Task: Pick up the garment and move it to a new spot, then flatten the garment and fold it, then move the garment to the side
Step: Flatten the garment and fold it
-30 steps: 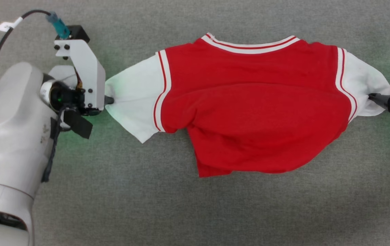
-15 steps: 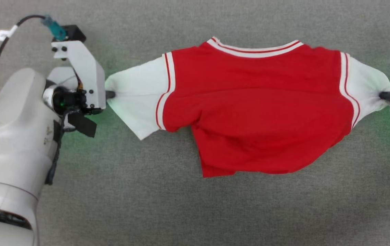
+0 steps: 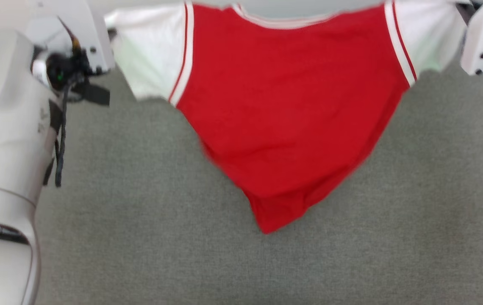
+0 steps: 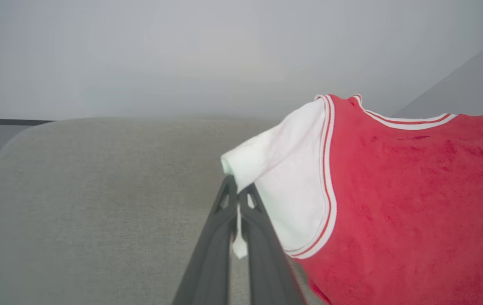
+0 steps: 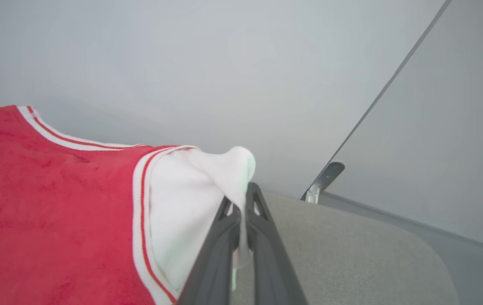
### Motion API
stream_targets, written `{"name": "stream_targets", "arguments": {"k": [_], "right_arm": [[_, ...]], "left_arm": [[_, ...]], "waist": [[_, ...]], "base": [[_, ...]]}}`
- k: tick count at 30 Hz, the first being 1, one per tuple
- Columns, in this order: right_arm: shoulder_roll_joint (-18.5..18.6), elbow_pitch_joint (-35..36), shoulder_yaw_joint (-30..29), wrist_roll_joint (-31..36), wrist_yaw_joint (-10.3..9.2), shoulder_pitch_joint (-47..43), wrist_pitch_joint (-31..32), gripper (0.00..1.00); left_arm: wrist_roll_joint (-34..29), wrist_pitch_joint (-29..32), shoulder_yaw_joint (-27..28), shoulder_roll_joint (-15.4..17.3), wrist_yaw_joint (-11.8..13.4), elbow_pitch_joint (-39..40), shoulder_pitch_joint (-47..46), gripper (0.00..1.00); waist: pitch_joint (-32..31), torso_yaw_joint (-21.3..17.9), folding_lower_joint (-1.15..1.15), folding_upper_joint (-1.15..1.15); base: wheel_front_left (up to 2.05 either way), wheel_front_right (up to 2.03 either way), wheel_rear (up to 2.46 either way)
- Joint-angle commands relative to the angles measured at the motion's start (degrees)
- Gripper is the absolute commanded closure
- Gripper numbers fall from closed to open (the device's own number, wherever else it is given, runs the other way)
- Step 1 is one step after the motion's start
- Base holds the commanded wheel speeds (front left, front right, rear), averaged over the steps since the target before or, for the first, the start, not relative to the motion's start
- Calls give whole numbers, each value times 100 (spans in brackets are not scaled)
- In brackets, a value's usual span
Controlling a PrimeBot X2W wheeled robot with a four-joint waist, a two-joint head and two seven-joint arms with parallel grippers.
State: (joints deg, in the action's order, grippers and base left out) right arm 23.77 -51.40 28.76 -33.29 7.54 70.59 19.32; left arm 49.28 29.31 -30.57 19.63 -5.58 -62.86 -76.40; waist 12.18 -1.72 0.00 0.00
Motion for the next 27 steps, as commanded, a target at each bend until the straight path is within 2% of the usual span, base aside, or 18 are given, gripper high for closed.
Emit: {"name": "stream_targets", "arguments": {"k": [1, 7, 9, 17, 27], "right_arm": [[-25, -16, 44, 96, -10, 96, -169, 100], [-177, -277, 235, 116, -10, 483, -1212, 100], [-218, -427, 194, 24, -10, 618, -1382, 100], [-417, -794, 657, -84, -11, 992, -1326, 100], [-1098, -1253, 993, -357, -11, 1428, -1421, 100]], "left_arm": [[-31, -61, 18, -20, -25, -35, -62, 100], [54, -628, 103, -58, -123, -169, -478, 100], [64, -734, 121, -30, -143, -228, -606, 100], [-91, -869, -10, 6, -85, -615, -952, 100], [-59, -1089, -8, -195, 129, -890, -1176, 100]], "waist": [[-515, 6, 0, 0], [-1056, 71, 0, 0], [-1157, 99, 0, 0], [-1437, 154, 0, 0], [-1523, 96, 0, 0]], "base": [[0, 0, 0], [0, 0, 0], [0, 0, 0], [0, 0, 0], [0, 0, 0]]}}
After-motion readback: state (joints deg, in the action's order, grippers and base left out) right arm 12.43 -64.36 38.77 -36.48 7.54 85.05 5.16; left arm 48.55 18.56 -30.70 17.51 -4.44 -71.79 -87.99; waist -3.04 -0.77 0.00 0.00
